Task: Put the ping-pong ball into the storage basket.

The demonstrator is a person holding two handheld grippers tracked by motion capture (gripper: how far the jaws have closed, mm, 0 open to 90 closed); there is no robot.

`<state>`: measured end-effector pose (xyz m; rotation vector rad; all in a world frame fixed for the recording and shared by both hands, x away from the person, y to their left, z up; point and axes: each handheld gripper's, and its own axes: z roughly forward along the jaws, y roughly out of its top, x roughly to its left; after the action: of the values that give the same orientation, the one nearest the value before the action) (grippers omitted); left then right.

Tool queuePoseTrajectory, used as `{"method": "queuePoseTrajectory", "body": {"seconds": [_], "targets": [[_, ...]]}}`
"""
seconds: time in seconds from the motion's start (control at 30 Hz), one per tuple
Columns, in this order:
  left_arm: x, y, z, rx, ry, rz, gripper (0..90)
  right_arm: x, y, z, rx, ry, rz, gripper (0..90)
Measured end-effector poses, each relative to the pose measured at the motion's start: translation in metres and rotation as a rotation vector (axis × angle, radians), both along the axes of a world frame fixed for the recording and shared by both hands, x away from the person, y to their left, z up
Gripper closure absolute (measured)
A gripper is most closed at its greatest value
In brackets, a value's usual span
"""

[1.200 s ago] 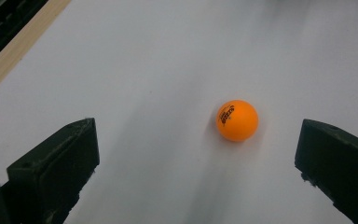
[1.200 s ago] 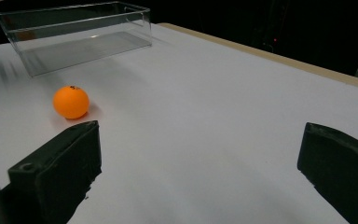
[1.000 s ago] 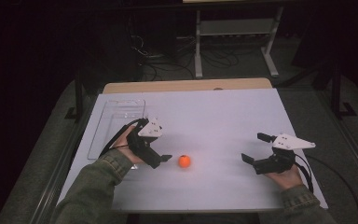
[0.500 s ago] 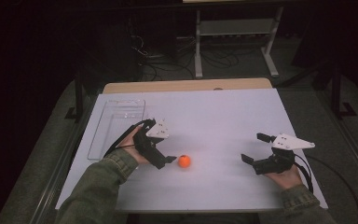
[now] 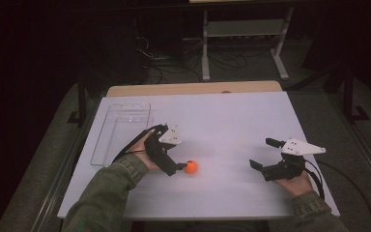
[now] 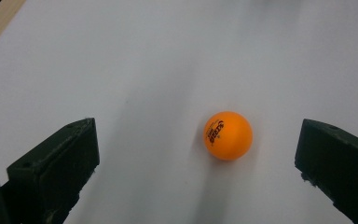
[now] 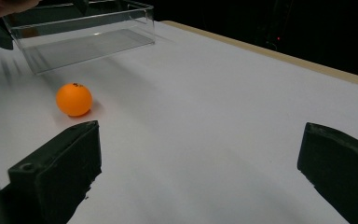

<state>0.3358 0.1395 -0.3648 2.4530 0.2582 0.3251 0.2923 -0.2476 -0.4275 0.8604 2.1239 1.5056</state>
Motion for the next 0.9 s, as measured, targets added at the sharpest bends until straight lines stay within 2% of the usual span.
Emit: {"method": "queuePoseTrajectory", "body": {"seconds": [0.9], "targets": [[0.005, -0.016, -0.016, 0.04, 0.025, -0.032, 0.0, 0.0, 0.001, -0.001, -0.008, 0.001, 0.006, 0.0]]}}
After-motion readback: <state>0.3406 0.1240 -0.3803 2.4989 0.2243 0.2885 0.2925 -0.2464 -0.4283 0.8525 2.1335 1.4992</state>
